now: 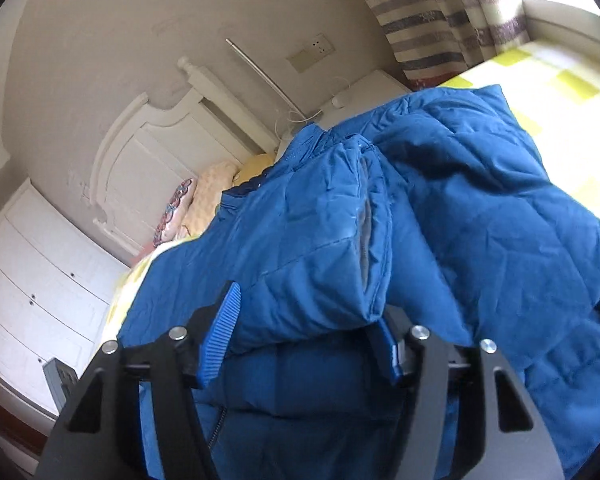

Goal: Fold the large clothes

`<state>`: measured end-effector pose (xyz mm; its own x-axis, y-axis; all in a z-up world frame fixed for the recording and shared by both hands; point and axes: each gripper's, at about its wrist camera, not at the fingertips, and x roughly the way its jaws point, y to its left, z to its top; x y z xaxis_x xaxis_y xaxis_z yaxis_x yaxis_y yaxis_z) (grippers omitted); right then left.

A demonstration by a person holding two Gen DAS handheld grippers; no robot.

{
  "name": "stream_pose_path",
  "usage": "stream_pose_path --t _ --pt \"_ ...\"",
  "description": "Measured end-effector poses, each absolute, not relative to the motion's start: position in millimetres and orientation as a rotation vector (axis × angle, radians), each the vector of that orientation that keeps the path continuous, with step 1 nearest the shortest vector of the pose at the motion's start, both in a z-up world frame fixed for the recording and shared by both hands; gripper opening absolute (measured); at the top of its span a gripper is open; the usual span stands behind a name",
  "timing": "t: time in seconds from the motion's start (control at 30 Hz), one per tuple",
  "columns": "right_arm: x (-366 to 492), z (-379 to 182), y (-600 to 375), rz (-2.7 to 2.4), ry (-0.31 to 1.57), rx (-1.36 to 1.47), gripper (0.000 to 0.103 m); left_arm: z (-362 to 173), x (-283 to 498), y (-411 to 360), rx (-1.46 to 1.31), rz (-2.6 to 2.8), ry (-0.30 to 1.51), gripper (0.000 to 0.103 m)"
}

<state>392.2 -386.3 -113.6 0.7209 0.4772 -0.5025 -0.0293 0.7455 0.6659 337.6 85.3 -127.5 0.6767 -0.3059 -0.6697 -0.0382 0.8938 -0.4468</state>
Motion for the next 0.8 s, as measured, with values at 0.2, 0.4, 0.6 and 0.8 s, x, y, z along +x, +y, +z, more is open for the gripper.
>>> stream_pose_path --t 0.2,0.4,0.6,0.8 --pt "379 -97 -384 0.37 0.634 0.692 0.02 -127 338 83 -0.434 -0.149 0.825 0.074" --pt "339 -54 -405 0.389 0.466 0.669 0.018 -125 338 82 -0.431 -0.146 0.826 0.074" --pt "365 -110 -410 0.244 0.722 0.56 0.022 -125 339 82 -0.433 -0.149 0.826 0.074" --pt "342 -88 -403 0.215 0.59 0.517 0.016 -127 339 83 -0.44 -0.153 0.824 0.074"
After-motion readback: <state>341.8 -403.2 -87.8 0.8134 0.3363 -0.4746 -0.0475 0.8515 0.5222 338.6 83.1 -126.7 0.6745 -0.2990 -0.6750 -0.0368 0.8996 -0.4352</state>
